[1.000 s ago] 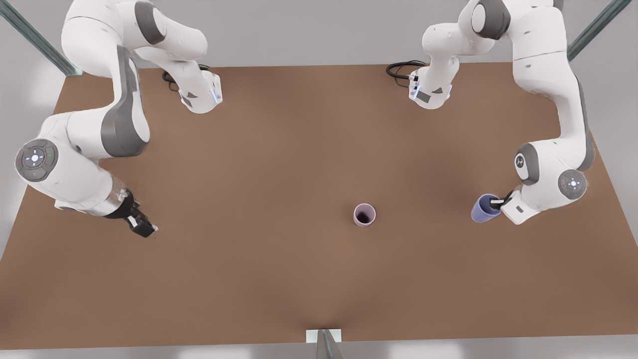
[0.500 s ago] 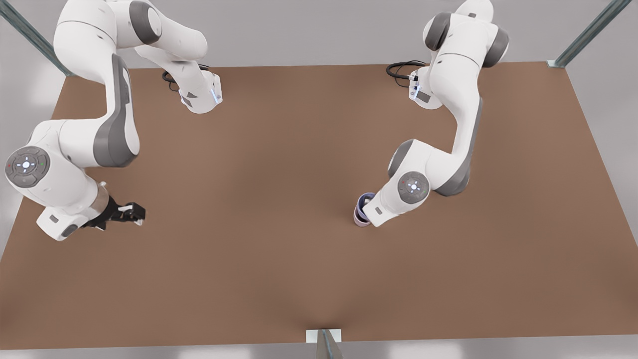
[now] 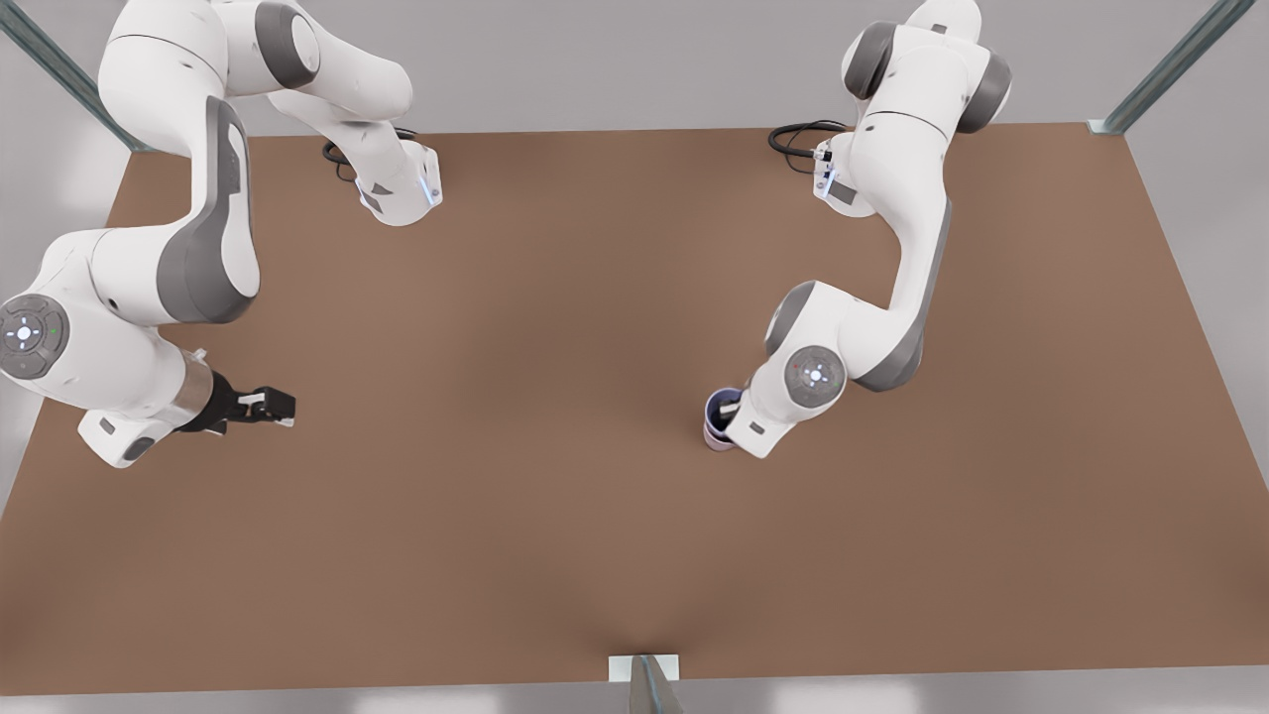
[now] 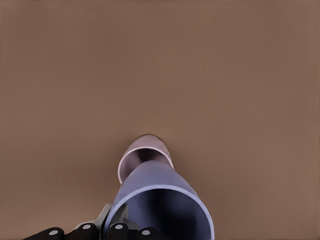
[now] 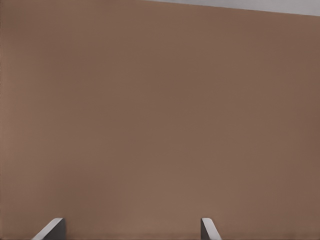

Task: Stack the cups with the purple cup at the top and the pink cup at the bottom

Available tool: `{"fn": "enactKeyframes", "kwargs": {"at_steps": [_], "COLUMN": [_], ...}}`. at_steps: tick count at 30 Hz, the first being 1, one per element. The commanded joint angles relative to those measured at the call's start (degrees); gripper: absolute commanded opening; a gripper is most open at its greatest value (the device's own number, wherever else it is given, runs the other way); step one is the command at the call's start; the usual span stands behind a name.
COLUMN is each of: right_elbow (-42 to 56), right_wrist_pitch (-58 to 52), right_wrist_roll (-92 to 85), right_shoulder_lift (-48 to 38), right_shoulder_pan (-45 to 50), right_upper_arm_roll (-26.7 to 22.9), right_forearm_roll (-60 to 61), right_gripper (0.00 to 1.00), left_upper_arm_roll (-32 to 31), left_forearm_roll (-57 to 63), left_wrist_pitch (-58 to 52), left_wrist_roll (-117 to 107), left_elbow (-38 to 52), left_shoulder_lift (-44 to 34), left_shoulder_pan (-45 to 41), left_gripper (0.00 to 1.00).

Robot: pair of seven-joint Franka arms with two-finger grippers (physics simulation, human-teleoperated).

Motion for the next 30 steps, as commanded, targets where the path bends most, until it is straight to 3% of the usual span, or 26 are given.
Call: {"fn": "enactKeyframes", "kwargs": {"at_steps": [1, 12, 17, 30], "right_elbow": [0.0, -1.5, -18.4, -17.3], "right_wrist_pitch": [-0.7, 0.8, 10.2, 10.6], "right_wrist_roll": [3.4, 3.0, 2.9, 2.9], "right_shoulder_lift": [0.0, -1.0, -10.2, -9.6], "right_shoulder_pan": [0.0, -0.2, -2.2, -2.4], "right_upper_arm_roll": [0.0, 0.0, -0.1, 0.0], "right_forearm_roll": [0.8, 0.7, 0.7, 2.1], "right_gripper": [1.0, 1.0, 1.0, 1.0], "left_upper_arm_roll": [0.0, -0.1, -0.1, -0.1], "left_forearm_roll": [0.1, 0.2, 0.2, 0.1], "left_wrist_pitch": [3.3, 3.6, 4.2, 4.5], "left_wrist_roll": [-13.0, -12.9, -12.8, -12.8], "left_elbow": [0.0, -4.4, -4.8, -5.5], "left_shoulder_lift": [0.0, -1.4, -1.0, -0.5], "left_shoulder_pan": [0.0, 0.2, 0.3, 0.4], "left_gripper": [0.21, 0.21, 0.21, 0.21]}}
